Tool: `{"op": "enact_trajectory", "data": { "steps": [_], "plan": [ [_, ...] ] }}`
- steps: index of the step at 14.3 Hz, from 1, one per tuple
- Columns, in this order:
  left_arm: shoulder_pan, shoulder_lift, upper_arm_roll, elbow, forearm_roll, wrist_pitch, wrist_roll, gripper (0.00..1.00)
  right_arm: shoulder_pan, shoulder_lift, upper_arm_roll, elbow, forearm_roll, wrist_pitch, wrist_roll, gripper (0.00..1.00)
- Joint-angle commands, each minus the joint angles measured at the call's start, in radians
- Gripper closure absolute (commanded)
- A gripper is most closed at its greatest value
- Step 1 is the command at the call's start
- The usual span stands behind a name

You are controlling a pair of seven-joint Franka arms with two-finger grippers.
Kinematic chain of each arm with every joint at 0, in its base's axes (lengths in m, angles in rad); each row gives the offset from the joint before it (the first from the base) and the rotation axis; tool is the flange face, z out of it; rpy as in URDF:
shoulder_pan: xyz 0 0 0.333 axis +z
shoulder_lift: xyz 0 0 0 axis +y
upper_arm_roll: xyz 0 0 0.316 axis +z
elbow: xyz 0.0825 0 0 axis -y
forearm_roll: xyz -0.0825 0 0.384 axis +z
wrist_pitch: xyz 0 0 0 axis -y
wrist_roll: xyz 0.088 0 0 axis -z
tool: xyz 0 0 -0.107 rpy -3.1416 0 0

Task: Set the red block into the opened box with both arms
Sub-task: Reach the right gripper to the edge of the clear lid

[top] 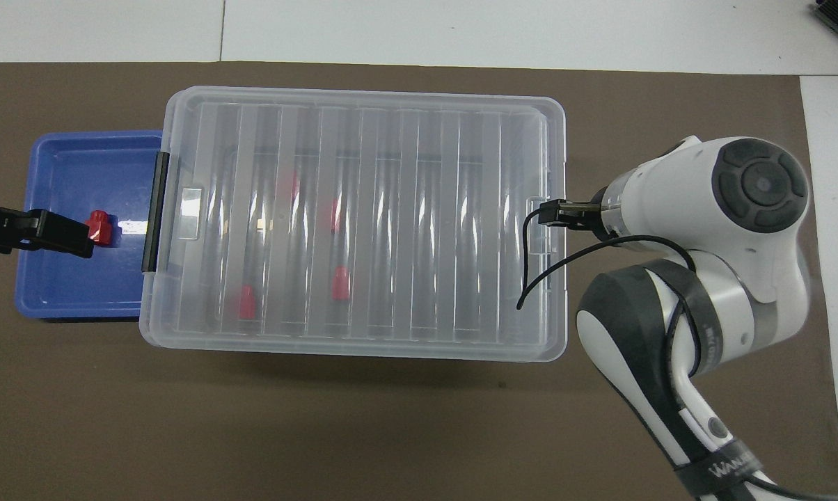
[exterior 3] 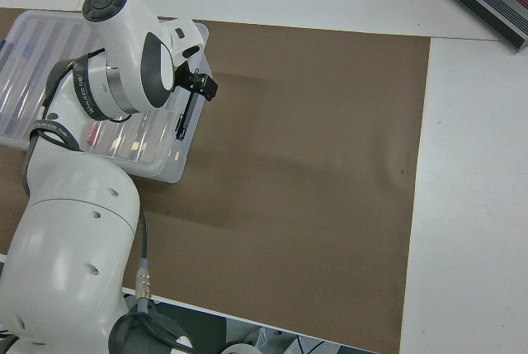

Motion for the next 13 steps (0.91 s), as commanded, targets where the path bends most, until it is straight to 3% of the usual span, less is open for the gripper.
{"op": "enact_trajectory", "data": {
  "steps": [1,7,13],
  "plan": [
    [0.005,-0.011,-0.002,0.004,0.006,-0.017,-0.008,0.0,-0.003,-0.031,0.001,-0.053,0.011,0.007,0.009,0.01],
    [0.005,-0.011,-0.002,0.004,0.006,-0.017,-0.008,0.0,-0.001,-0.062,-0.001,-0.102,-0.037,-0.04,-0.02,0.01],
    [0.005,-0.011,-0.002,0.004,0.006,-0.017,-0.008,0.0,-0.07,-0.063,-0.001,-0.105,-0.04,-0.073,-0.195,0.01]
  ]
}}
